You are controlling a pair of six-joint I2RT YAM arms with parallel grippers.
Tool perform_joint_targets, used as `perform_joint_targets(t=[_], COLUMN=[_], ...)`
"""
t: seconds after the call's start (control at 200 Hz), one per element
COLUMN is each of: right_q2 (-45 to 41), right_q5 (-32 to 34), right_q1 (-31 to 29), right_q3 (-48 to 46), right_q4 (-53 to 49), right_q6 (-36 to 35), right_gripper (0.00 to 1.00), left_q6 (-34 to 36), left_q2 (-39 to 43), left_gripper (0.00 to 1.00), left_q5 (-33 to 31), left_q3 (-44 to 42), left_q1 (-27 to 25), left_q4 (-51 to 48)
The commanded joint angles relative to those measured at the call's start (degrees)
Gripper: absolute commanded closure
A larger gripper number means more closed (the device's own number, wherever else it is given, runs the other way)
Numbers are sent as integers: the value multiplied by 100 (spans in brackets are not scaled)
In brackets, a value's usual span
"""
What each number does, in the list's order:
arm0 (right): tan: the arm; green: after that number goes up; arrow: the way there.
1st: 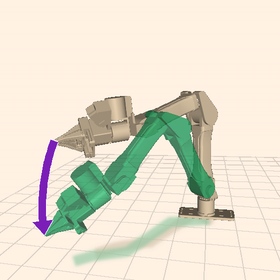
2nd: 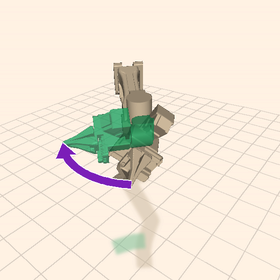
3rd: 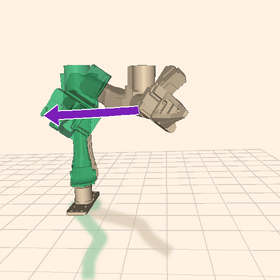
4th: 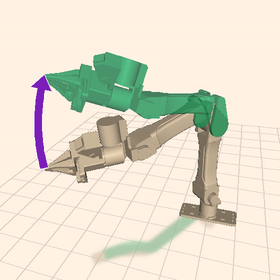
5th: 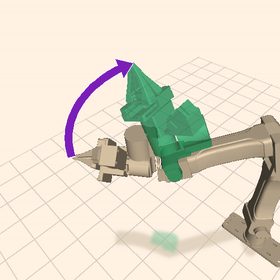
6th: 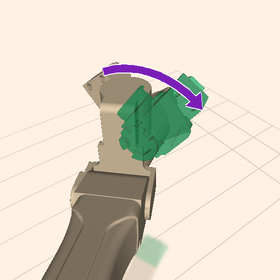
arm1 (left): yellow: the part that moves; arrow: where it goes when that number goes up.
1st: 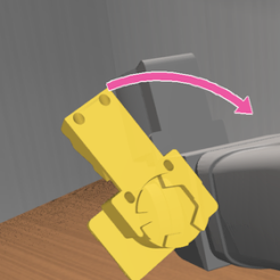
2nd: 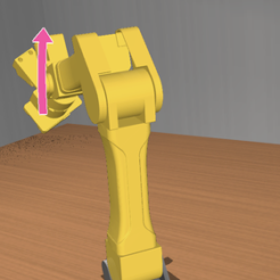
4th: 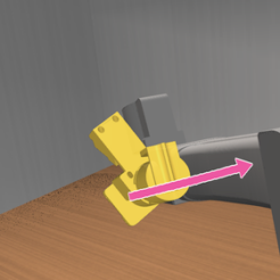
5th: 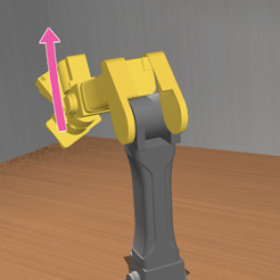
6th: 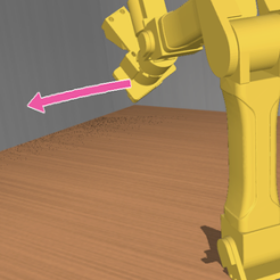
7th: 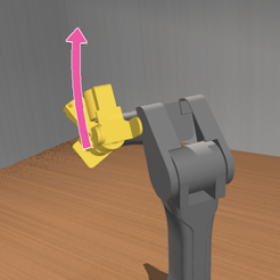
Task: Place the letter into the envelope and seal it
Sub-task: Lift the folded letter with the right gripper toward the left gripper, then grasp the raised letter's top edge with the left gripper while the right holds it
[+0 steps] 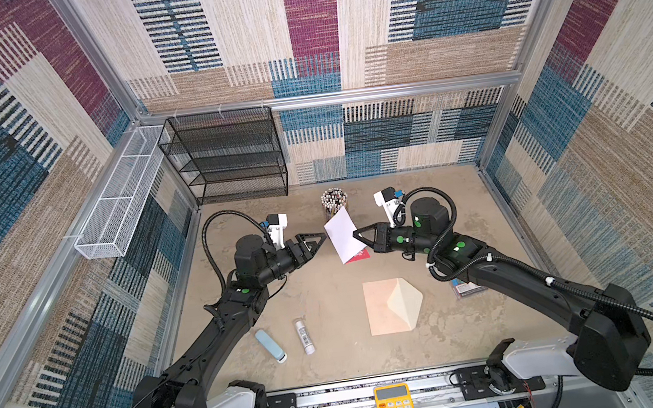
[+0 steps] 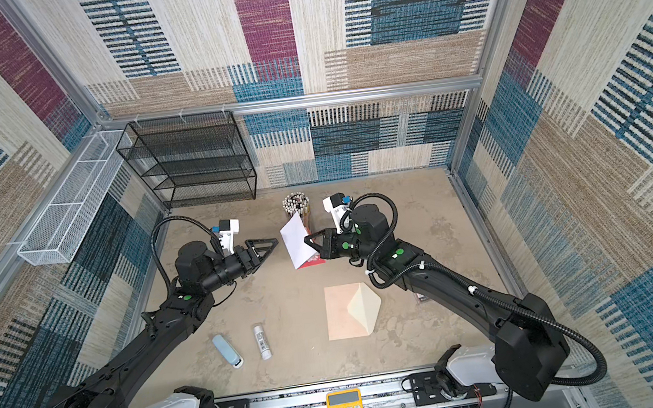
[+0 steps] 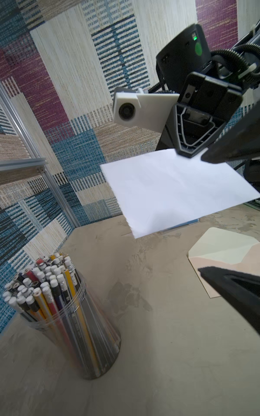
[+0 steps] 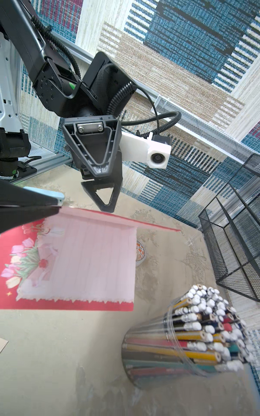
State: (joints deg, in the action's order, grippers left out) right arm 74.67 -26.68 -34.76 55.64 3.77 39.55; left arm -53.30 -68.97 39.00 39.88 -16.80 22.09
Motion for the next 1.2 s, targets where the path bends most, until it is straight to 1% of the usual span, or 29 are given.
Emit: perform_joint_targets(t=[0.0, 0.225, 0.326, 0.461, 0.731, 0.842, 0.967, 1.197], right_q2=[-52, -79, -87, -67, 23, 54, 74, 84], right_q5=[-237, -457, -543, -659, -837, -916, -915, -852], right_q1=[29, 48, 49, 57, 75, 84, 101, 153], right_q3=[-75, -200, -259, -317, -366, -395, -422, -499], right_q4=[600, 860, 964, 1121, 1197, 1201, 1153, 1041], right_q6=[201, 296, 339, 395, 422, 422, 413, 334], right_gripper=[99, 99, 99, 99, 99, 99, 99, 97], left_q6=[-275, -530, -533, -533, -532, -524, -524, -474], left_q2=[-119, -457, -541, -608, -706, -697, -695, -654], left_gripper=[27, 31, 31, 35, 46, 49, 58, 69], left_q5=[-23, -61, -51, -60, -24, -17, 6, 37], left_q3=[-61, -31, 38, 99, 169, 186, 215, 240], left_q1=[-52, -156, -196, -227, -284, -294, -298, -298], left_q4=[719, 1167, 1167, 1217, 1239, 1239, 1237, 1210])
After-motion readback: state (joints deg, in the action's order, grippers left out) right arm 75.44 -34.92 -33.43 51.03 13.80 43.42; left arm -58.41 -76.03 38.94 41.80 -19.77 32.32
